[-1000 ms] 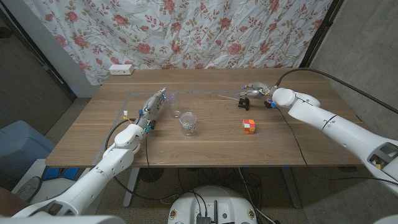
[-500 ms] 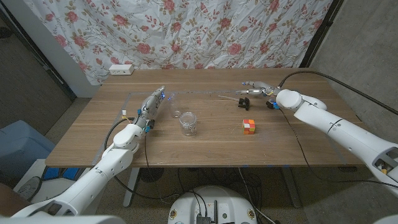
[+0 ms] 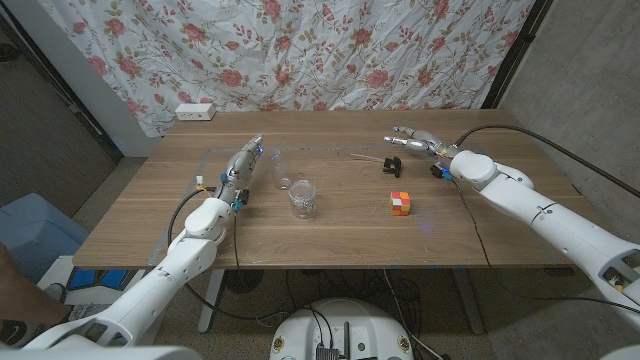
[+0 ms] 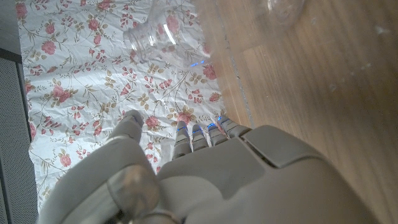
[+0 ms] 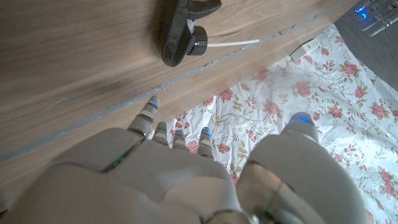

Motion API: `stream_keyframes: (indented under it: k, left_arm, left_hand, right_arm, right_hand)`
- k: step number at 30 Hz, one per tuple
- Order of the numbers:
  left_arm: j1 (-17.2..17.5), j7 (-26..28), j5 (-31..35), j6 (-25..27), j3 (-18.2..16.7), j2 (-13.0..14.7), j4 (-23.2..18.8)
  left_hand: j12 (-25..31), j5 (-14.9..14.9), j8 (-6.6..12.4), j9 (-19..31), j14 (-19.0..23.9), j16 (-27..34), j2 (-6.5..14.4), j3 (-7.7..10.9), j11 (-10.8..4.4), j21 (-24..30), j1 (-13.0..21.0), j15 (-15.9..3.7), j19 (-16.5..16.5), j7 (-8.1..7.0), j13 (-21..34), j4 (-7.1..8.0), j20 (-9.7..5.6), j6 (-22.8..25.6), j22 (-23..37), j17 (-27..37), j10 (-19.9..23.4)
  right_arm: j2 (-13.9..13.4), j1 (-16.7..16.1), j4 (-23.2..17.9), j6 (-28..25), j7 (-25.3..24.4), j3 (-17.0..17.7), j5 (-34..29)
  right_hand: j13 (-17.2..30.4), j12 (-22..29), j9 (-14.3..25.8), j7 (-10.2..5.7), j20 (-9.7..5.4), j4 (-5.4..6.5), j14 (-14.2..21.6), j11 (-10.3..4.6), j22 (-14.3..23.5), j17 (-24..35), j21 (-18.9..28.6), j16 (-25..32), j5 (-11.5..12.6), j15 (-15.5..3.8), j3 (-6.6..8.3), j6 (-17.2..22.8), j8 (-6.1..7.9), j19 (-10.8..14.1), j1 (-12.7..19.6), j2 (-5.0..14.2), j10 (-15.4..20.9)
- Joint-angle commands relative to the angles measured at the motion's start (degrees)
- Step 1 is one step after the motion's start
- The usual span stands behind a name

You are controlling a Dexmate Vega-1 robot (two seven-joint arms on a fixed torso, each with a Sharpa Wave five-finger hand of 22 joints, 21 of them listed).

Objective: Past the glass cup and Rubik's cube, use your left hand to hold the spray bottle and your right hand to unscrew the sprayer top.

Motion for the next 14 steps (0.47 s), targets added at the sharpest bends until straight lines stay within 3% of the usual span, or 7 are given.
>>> stream_keyframes:
  k: [1,5,9,14]
  left_arm:
    - [-3.21,-3.03,0.03,-4.20,0.77,-2.74,6.69]
    - [-3.92,-3.62,-0.38,-5.56,0.82,-3.97,8.32]
    - [-4.55,-3.51,-0.52,-5.99,0.83,-4.75,9.35]
    - [-5.74,-4.16,-1.08,-7.50,0.89,-6.55,11.95]
  left_hand:
    - [0.01,0.53,-0.11,0.02,-1.02,-0.22,0.29,0.47,-0.22,0.03,-0.90,0.00,-0.61,0.08,0.12,0.31,-1.73,-0.66,0.20,0.21,-0.69]
    - [-0.05,0.58,-0.11,0.03,-1.24,-0.11,0.62,0.61,-0.02,0.08,-1.58,0.12,-0.59,0.19,0.12,0.80,-1.64,-1.06,0.21,0.29,-1.26]
    - [-0.08,0.61,-0.06,0.04,-1.21,-0.01,0.77,0.71,-0.01,0.12,-1.98,0.17,-0.55,0.20,0.11,1.08,-1.62,-1.14,0.21,0.32,-1.60]
    - [0.35,0.70,0.29,0.04,-0.60,0.33,0.97,1.02,0.09,0.26,-2.82,0.04,-0.24,0.41,0.10,1.67,-1.60,-0.46,0.22,0.33,-1.08]
  right_arm:
    - [4.16,-3.13,5.73,10.07,-2.15,4.05,7.76]
    - [5.26,-3.70,6.88,11.65,-2.89,4.90,9.42]
    - [6.91,-4.05,9.12,14.47,-2.50,6.07,12.21]
    - [7.03,-5.38,7.94,14.23,-3.36,7.09,14.02]
  right_hand:
    - [-0.08,0.99,-0.01,0.52,-1.32,1.10,0.54,-1.22,0.04,-0.22,0.43,0.75,-0.67,-1.63,-0.52,-0.32,0.45,-0.03,-2.20,0.42,1.26]
    - [-0.26,1.30,-0.14,1.11,-2.70,1.73,1.53,-2.02,0.03,-0.66,0.73,1.13,-1.12,-3.06,-0.74,0.24,0.67,0.49,-3.56,1.07,2.84]
    - [-0.32,1.43,-0.18,1.21,-3.04,2.06,2.11,-2.20,0.02,-0.83,0.79,1.34,-1.33,-3.42,-0.83,0.52,0.74,0.65,-4.22,1.42,3.61]
    - [-0.38,1.54,-0.21,1.43,-3.38,2.61,3.06,-2.08,0.02,-1.05,0.91,1.68,-1.64,-3.45,-0.96,1.41,0.99,1.04,-5.30,2.03,4.56]
